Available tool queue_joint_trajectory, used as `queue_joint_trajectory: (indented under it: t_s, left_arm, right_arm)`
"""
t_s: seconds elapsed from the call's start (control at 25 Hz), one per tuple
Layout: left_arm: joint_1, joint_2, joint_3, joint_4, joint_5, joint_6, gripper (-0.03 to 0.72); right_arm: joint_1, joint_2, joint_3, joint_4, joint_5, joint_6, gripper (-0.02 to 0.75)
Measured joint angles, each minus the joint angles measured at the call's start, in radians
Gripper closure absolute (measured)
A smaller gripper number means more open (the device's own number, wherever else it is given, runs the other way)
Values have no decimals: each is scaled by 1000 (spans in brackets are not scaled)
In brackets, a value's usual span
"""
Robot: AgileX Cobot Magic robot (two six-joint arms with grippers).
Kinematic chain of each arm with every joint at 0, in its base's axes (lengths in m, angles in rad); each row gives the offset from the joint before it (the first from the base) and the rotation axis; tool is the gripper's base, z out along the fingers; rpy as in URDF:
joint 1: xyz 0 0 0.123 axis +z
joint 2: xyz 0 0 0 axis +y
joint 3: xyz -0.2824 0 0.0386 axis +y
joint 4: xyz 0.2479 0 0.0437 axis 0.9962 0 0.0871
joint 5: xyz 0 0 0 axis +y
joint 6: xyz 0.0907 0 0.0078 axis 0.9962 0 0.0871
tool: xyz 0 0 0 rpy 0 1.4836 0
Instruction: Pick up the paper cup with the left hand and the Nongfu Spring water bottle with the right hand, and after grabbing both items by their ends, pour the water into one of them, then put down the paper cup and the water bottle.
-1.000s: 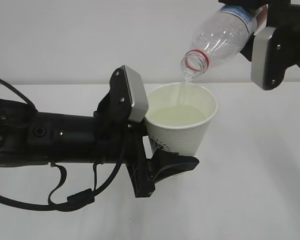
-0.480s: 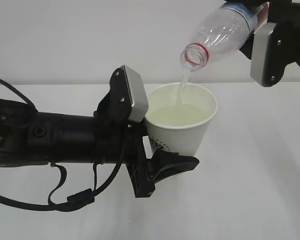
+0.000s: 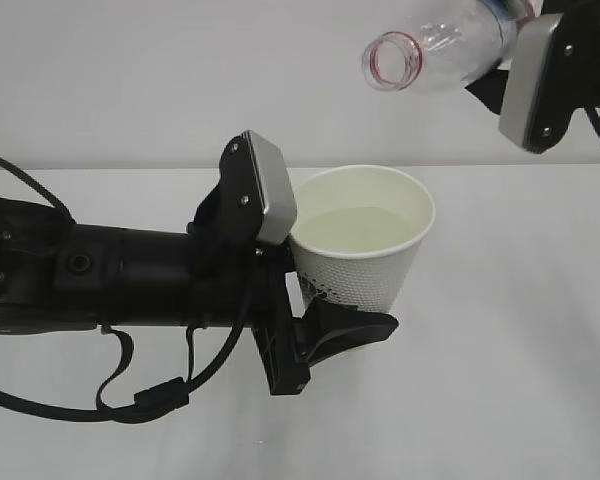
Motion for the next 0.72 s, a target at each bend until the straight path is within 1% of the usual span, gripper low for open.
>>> queue_joint_trajectory:
  t_s: [0.36,0.72]
  left_arm:
    - [0,0,0,0,0,0,162]
    - [0,0,0,0,0,0,162]
  right_arm:
    - [0,0,0,2,-4,215,226]
    - [0,0,0,2,-12,390,226]
